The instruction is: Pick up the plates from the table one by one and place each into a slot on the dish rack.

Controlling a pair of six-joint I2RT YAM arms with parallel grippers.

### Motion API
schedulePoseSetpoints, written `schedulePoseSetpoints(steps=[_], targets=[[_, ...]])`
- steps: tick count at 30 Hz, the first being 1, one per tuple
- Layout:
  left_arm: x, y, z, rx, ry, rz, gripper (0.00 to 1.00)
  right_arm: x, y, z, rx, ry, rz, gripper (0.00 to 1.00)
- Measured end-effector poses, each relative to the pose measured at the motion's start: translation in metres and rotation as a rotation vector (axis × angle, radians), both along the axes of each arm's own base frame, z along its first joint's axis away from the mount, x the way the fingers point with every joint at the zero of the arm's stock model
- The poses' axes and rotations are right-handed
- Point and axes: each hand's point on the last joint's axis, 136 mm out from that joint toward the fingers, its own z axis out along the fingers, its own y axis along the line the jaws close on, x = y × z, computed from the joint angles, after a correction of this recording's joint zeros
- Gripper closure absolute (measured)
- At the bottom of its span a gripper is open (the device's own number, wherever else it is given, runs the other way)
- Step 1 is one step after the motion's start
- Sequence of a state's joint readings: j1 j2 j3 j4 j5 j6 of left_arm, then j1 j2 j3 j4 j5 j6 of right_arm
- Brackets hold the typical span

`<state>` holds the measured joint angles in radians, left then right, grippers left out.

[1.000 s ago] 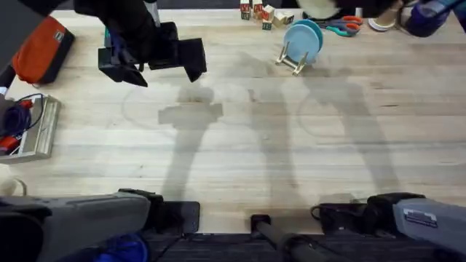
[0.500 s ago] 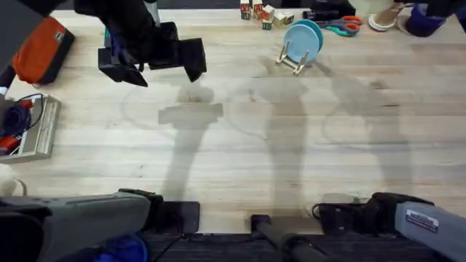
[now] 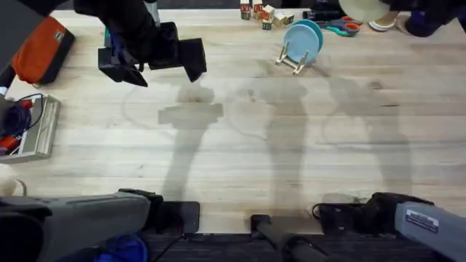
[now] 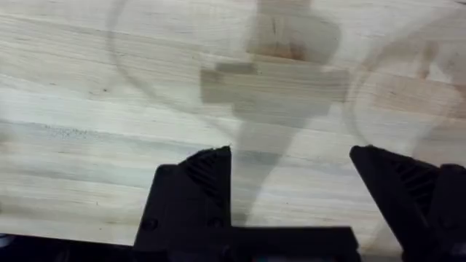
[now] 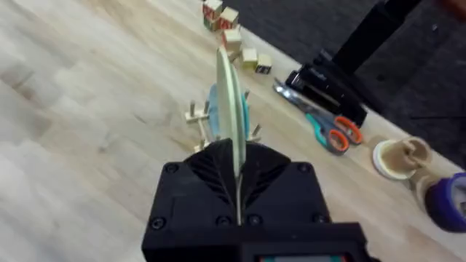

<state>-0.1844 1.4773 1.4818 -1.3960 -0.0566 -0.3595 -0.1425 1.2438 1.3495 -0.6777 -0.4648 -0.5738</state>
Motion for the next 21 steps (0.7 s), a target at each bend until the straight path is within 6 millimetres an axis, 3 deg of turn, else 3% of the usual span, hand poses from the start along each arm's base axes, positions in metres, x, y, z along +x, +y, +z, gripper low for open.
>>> schedulePoseSetpoints(steps=[13, 21], targets=[[0.0, 0.0, 0.0, 0.0, 0.0, 0.0, 0.007, 0.004, -0.001, 0.006, -0.033, -0.046, 0.02, 0.971], [0.0, 0.0, 0.0, 0.0, 0.0, 0.0, 0.007, 0.043, -0.005, 0.003, -0.08, -0.132, 0.053, 0.971]])
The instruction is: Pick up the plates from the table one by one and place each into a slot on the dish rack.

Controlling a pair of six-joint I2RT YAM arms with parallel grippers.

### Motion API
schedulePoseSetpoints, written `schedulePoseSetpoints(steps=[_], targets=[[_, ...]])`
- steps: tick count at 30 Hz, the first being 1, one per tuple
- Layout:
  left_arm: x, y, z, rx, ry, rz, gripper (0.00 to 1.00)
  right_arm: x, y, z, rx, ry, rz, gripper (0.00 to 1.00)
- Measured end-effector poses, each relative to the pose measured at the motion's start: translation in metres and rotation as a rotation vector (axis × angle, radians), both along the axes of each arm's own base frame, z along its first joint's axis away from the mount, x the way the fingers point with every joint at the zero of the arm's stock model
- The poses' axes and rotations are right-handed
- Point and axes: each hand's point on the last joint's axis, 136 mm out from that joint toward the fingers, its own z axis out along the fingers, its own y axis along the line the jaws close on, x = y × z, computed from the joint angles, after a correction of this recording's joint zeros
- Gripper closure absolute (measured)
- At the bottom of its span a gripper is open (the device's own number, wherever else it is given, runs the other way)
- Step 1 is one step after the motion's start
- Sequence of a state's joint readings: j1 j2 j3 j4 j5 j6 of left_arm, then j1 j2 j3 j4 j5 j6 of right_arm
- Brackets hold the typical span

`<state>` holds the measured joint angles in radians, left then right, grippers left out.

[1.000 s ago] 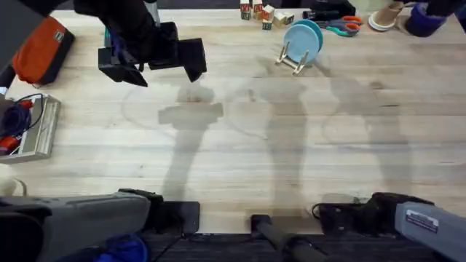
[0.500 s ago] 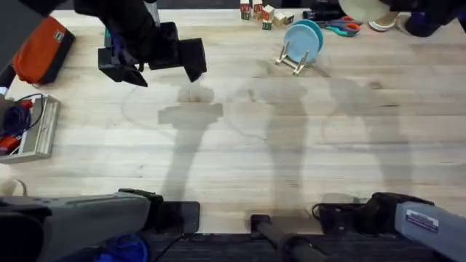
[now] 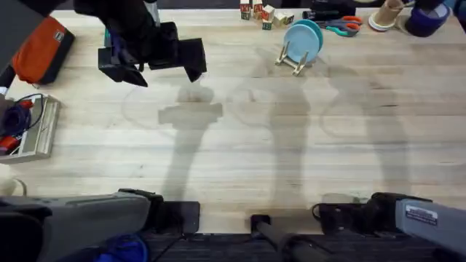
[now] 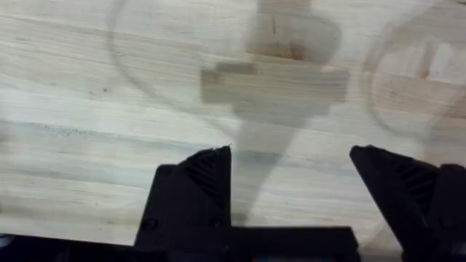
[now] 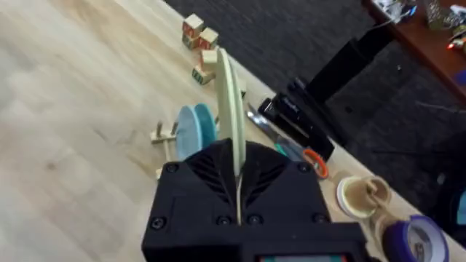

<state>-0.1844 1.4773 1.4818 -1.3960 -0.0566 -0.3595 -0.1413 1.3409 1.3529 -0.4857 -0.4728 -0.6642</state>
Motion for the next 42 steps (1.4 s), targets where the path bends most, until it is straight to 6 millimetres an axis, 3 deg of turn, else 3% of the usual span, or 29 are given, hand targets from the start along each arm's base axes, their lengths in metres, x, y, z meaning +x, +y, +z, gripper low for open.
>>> schedulePoseSetpoints(steps=[5, 19, 28, 42], targets=[[0.0, 0.0, 0.0, 0.0, 0.0, 0.0, 0.007, 0.012, 0.008, -0.004, 0.028, -0.018, 0.058, 0.971], [0.0, 0.0, 0.0, 0.0, 0.0, 0.0, 0.007, 0.016, 0.048, -0.026, 0.098, 0.051, 0.201, 0.971], [0.0, 0.0, 0.0, 0.0, 0.0, 0.0, 0.007, 0.029, 0.048, -0.059, 0.153, 0.161, 0.164, 0.972], [0.0, 0.0, 0.0, 0.0, 0.0, 0.0, 0.007, 0.032, 0.053, -0.086, 0.196, 0.264, 0.147, 0.971]])
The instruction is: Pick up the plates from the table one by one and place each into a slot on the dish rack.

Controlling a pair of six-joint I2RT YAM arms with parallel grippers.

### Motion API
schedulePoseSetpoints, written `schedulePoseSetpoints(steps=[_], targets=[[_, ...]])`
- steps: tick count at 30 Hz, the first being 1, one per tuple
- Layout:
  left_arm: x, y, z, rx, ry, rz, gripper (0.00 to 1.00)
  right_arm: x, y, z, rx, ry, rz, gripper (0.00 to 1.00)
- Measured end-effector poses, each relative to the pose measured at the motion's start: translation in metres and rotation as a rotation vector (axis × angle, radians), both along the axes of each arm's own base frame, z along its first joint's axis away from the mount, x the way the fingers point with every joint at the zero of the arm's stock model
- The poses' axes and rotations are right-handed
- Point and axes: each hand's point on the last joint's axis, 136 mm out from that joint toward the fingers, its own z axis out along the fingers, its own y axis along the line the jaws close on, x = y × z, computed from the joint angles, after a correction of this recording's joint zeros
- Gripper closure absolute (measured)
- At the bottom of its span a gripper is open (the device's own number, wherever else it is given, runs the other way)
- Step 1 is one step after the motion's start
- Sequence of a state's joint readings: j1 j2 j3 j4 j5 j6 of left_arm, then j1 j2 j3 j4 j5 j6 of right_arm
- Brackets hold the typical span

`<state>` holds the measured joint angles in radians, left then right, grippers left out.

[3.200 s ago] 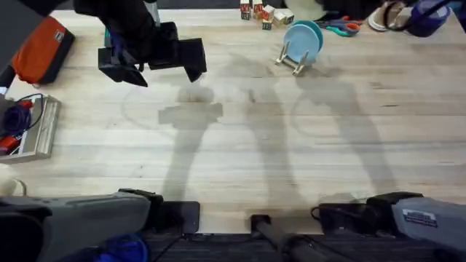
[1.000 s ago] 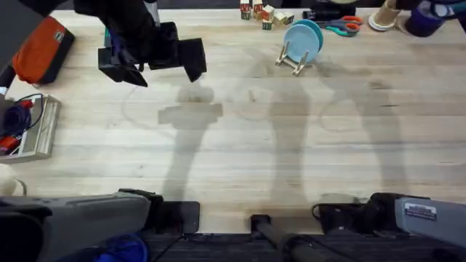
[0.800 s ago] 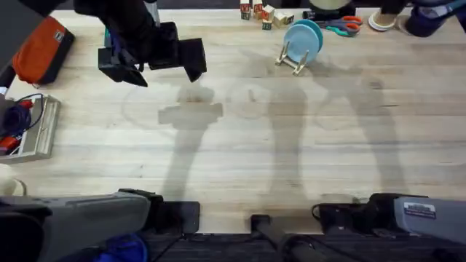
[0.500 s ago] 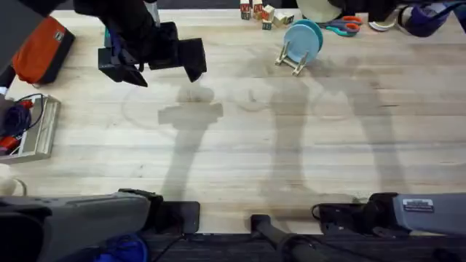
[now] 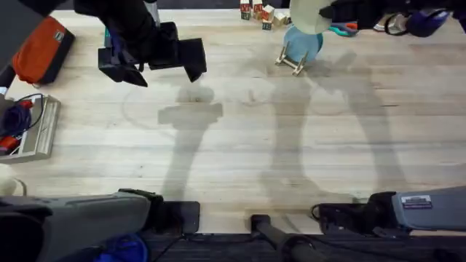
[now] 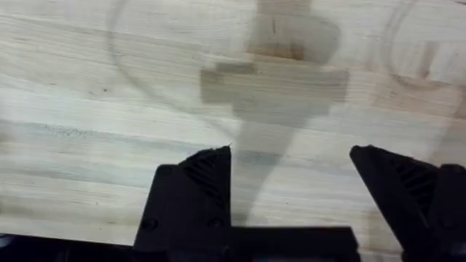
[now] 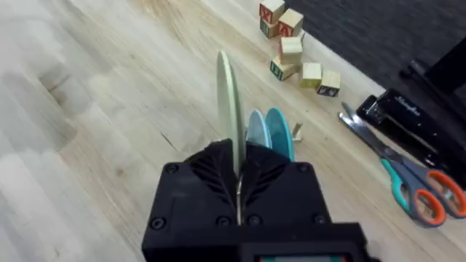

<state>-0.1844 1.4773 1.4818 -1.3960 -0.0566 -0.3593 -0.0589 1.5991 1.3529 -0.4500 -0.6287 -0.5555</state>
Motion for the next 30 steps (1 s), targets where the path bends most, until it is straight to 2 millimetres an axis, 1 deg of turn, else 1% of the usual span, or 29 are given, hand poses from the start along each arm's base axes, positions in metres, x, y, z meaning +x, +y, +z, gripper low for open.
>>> schedulePoseSetpoints(steps=[6, 14, 23, 30], targets=[[0.0, 0.0, 0.0, 0.0, 0.0, 0.0, 0.006, 0.004, 0.001, -0.016, 0.004, 0.042, 0.001, 0.971], [0.0, 0.0, 0.0, 0.0, 0.0, 0.0, 0.007, 0.006, -0.001, -0.028, -0.006, 0.072, -0.008, 0.971], [0.0, 0.0, 0.0, 0.0, 0.0, 0.0, 0.007, 0.012, -0.006, -0.053, -0.031, 0.126, -0.033, 0.971], [0.0, 0.0, 0.0, 0.0, 0.0, 0.0, 0.007, 0.012, -0.007, -0.056, -0.042, 0.132, -0.039, 0.97]])
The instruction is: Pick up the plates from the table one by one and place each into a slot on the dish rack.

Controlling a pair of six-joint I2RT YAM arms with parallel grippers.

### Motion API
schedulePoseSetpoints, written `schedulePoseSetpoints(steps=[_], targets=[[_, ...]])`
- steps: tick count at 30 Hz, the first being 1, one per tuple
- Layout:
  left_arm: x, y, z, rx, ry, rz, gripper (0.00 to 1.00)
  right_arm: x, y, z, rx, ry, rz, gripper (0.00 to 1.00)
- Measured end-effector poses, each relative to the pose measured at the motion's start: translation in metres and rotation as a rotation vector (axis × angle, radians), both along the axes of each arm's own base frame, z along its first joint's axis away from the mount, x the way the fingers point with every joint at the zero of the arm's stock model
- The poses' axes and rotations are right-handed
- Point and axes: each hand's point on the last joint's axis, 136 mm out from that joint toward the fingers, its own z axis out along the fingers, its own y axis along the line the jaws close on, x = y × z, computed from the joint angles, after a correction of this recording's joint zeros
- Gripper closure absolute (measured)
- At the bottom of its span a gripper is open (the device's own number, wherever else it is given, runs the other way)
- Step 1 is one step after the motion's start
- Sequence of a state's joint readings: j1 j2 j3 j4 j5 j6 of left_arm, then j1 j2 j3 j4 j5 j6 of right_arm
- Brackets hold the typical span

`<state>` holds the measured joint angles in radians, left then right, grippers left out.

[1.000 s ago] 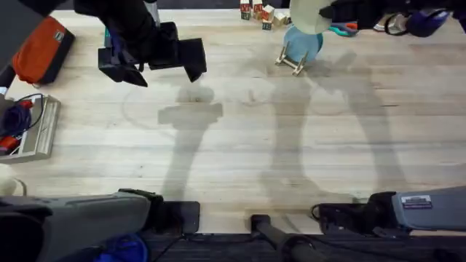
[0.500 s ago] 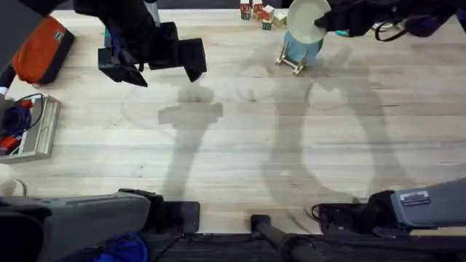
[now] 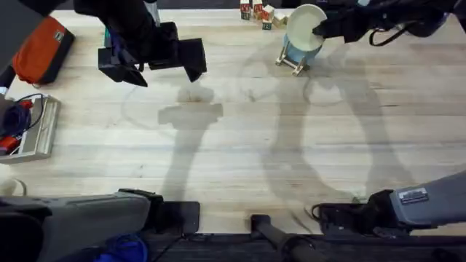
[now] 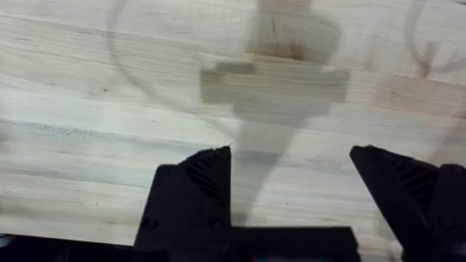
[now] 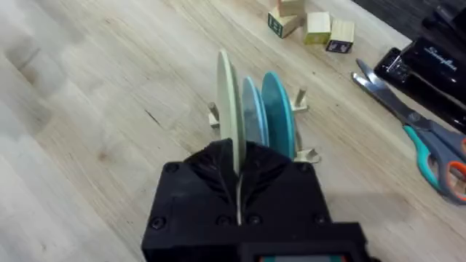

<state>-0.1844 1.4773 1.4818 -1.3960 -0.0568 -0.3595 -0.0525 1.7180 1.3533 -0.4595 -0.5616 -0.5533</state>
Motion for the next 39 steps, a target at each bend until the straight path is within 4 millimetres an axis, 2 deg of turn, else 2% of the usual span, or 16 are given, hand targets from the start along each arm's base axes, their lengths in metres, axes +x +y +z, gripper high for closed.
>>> schedulePoseSetpoints(steps=[7, 17, 32, 39], targets=[[0.0, 0.0, 0.0, 0.0, 0.0, 0.0, 0.007, -0.001, 0.0, -0.003, 0.0, 0.015, 0.0, 0.97], [0.0, 0.0, 0.0, 0.0, 0.0, 0.0, 0.007, 0.001, -0.001, -0.034, 0.002, 0.088, -0.002, 0.97], [0.0, 0.0, 0.0, 0.0, 0.0, 0.0, 0.006, 0.008, 0.002, -0.043, -0.021, 0.088, -0.003, 0.97], [0.0, 0.0, 0.0, 0.0, 0.0, 0.0, 0.007, 0.009, 0.013, -0.045, -0.074, 0.063, 0.028, 0.97]])
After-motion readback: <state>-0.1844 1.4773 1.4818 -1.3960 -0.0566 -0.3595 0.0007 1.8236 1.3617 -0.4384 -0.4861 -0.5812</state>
